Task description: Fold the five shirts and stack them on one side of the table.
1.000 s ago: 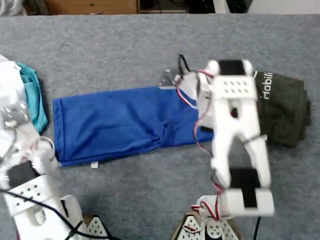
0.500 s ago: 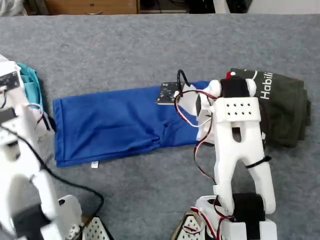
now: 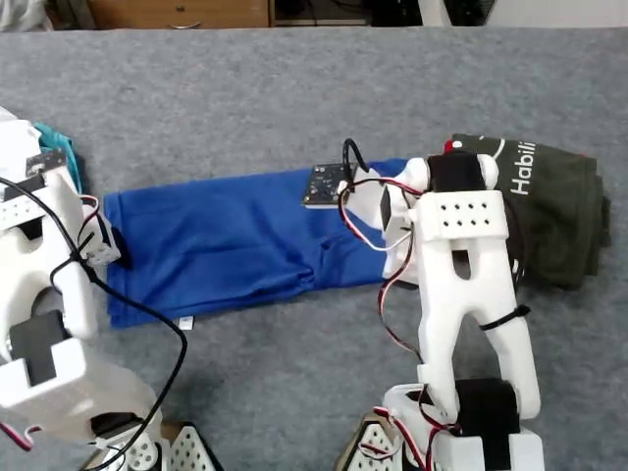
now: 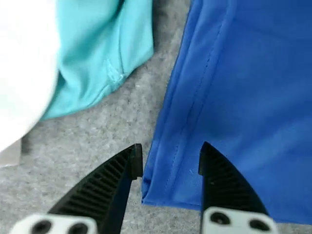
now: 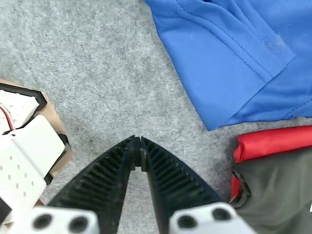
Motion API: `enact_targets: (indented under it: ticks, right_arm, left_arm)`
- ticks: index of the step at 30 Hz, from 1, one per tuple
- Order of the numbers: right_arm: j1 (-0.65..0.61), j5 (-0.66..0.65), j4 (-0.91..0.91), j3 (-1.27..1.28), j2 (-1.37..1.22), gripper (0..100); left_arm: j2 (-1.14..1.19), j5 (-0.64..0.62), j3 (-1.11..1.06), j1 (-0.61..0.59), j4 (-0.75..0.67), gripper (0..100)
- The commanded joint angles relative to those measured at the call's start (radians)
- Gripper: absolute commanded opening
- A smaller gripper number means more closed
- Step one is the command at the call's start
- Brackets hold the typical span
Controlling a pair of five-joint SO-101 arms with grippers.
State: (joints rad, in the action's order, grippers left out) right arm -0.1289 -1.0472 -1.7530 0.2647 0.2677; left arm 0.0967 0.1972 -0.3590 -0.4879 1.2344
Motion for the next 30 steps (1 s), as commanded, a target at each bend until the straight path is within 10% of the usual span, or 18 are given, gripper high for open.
enact_targets:
  ticks: [1, 30]
  right_arm:
    - [-0.010, 0.011, -0.014, 0.002, 0.038, 0.2]
    - [-0.019, 0.086, 0.037, 0.005, 0.143, 0.2]
  left_arm:
    - [0.027, 0.008, 0.044, 0.015, -0.026, 20]
    - [0.193, -0.015, 0.048, 0.095, -0.054, 2]
